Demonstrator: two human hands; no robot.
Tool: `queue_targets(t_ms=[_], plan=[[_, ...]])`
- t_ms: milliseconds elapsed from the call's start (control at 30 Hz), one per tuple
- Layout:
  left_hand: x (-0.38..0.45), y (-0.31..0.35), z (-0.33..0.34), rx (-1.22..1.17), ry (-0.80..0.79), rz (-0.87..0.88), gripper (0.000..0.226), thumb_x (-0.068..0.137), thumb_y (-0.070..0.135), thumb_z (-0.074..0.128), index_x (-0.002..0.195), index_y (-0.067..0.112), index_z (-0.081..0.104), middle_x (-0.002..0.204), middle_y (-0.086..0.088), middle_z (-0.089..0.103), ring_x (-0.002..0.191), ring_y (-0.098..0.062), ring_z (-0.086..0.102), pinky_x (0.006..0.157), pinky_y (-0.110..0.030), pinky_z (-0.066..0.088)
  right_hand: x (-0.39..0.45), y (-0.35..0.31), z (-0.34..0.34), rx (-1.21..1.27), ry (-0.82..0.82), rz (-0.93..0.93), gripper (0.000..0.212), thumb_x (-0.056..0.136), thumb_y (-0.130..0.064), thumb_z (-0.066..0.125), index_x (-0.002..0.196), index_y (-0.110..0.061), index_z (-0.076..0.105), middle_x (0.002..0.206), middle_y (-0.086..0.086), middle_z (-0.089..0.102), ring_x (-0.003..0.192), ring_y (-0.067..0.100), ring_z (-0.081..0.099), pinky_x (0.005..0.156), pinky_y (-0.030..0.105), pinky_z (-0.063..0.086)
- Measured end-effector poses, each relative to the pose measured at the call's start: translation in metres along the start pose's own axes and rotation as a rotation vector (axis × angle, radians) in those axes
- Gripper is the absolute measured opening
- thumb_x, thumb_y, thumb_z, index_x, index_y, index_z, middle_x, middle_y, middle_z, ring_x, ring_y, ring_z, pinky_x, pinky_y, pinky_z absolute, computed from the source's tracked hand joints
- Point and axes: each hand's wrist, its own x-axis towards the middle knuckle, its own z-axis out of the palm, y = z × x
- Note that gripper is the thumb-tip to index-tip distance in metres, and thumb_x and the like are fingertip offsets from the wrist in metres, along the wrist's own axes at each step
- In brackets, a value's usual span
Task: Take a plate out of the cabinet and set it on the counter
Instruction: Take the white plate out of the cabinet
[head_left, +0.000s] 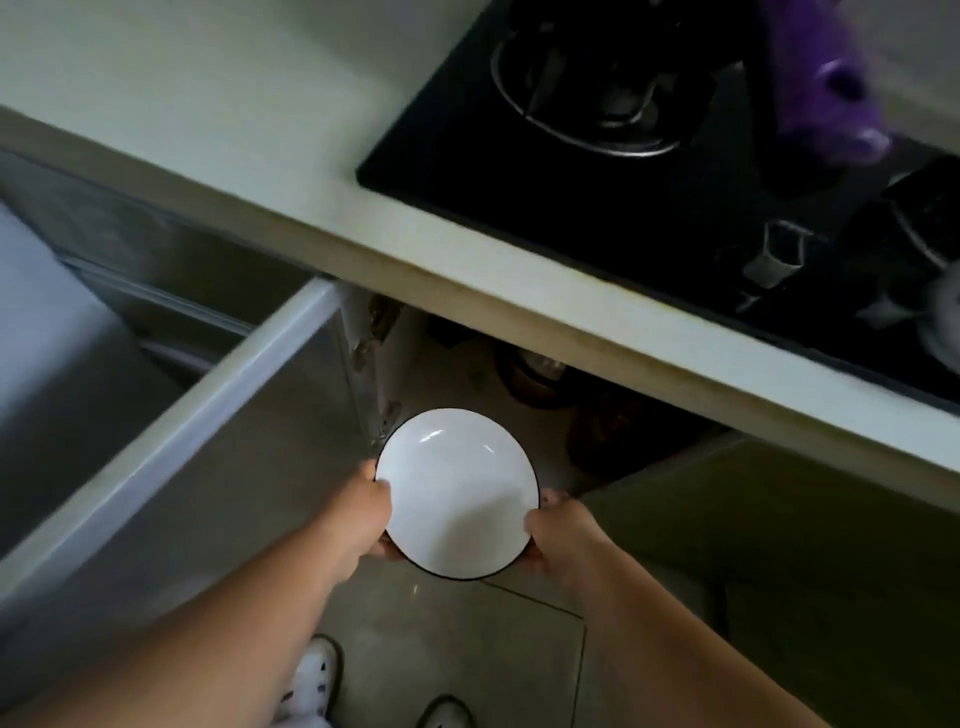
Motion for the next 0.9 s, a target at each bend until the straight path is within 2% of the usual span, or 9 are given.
queue_targets(t_ms=[67,167,300,433,533,700,767,833,900], plan=[[-0.031,0.011,-0.013,0.011,-0.010,-0.010,0.035,0.089,0.004,0.028,0.112,0.018,0.051,0.095,-0.012,0.060,0.074,-0.028,0.058,0.038,-0.033,0.052,-0.037,-0.008,-0.004,0.061,-0.075,0.031,0.038,0.084,0.007,0.039,0.108,-0.020,0.050,0.100,0.012,0.060,0.077,0.031,0.065,0.043,0.034,0.057],[-0.075,0.031,-0.034,0.012,0.008,-0.002,0.034,0.087,0.001,0.028,0.107,0.016,0.053,0.084,-0.009,0.061,0.067,-0.028,0.060,0.038,-0.034,0.053,-0.089,-0.027,-0.011,0.088,-0.153,0.018,0.037,0.083,0.012,0.037,0.109,-0.012,0.049,0.090,0.012,0.059,0.065,0.028,0.065,0.035,0.030,0.053],[-0.122,0.049,-0.058,0.032,0.074,0.030,0.032,0.089,0.004,0.029,0.109,0.014,0.052,0.086,-0.011,0.062,0.071,-0.030,0.063,0.047,-0.041,0.057,-0.131,-0.050,-0.013,-0.076,-0.129,-0.044,0.019,0.084,0.005,0.042,0.097,-0.003,0.053,0.077,0.017,0.063,0.058,0.028,0.065,0.054,0.041,0.060],[-0.157,0.066,-0.081,0.013,0.112,0.052,0.035,0.091,0.008,0.032,0.117,0.014,0.053,0.104,-0.016,0.063,0.086,-0.035,0.064,0.055,-0.045,0.059,-0.157,-0.075,-0.013,-0.164,-0.134,-0.127,0.016,0.088,-0.002,0.046,0.099,-0.003,0.057,0.074,0.014,0.065,0.056,0.025,0.066,0.061,0.040,0.061],[-0.181,0.081,-0.101,-0.074,0.121,0.101,0.033,0.090,0.008,0.038,0.116,0.014,0.058,0.101,-0.015,0.067,0.087,-0.033,0.065,0.051,-0.041,0.059,-0.176,-0.093,-0.009,-0.183,-0.095,-0.238,0.012,0.085,-0.006,0.049,0.081,-0.011,0.060,0.082,0.014,0.069,0.066,0.026,0.070,0.070,0.043,0.062],[-0.210,0.106,-0.131,-0.231,0.135,0.222,0.029,0.090,0.009,0.044,0.114,0.015,0.058,0.107,-0.015,0.067,0.092,-0.035,0.066,0.067,-0.053,0.059,-0.206,-0.131,-0.001,-0.242,-0.054,-0.424,0.015,0.084,-0.008,0.047,0.087,-0.007,0.062,0.091,0.017,0.071,0.084,0.035,0.070,0.074,0.048,0.061],[-0.215,0.113,-0.138,-0.273,0.134,0.274,0.031,0.088,0.006,0.042,0.113,0.016,0.058,0.103,-0.013,0.069,0.089,-0.032,0.067,0.063,-0.047,0.060,-0.211,-0.142,0.002,-0.234,-0.043,-0.474,0.015,0.084,-0.008,0.046,0.082,-0.006,0.060,0.089,0.018,0.069,0.083,0.035,0.069,0.068,0.046,0.062],[-0.218,0.124,-0.146,-0.290,0.166,0.317,0.031,0.087,0.006,0.042,0.110,0.017,0.058,0.100,-0.011,0.069,0.087,-0.031,0.068,0.059,-0.042,0.059,-0.216,-0.156,0.006,-0.177,-0.066,-0.499,0.019,0.086,-0.007,0.044,0.078,-0.010,0.061,0.084,0.014,0.067,0.072,0.027,0.068,0.048,0.031,0.059],[-0.216,0.138,-0.155,-0.290,0.192,0.342,0.026,0.087,0.005,0.041,0.100,0.019,0.059,0.092,-0.006,0.069,0.083,-0.027,0.068,0.057,-0.038,0.057,-0.221,-0.172,0.013,-0.118,-0.090,-0.521,0.022,0.086,-0.006,0.043,0.080,-0.013,0.063,0.080,0.009,0.067,0.066,0.021,0.066,0.041,0.024,0.053]])
